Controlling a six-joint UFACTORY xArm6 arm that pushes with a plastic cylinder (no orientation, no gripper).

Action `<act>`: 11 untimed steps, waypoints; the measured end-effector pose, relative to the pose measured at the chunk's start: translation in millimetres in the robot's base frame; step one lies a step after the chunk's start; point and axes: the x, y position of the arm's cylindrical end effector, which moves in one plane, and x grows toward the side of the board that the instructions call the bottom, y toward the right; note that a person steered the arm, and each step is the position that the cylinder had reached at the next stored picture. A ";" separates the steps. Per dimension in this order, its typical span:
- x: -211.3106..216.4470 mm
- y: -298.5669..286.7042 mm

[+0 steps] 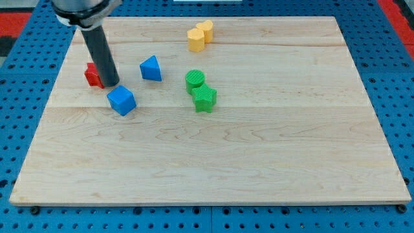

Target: Move the red star closer to the red circle

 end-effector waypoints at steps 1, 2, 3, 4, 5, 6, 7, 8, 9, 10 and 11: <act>3.2 -3.6; 23.5 -4.0; 21.4 -18.0; 5.5 -35.7; -2.1 -45.2; -2.4 -47.2; -15.2 -47.2; -32.0 -47.2; -30.2 -47.1; -30.5 -38.3; -41.4 -25.0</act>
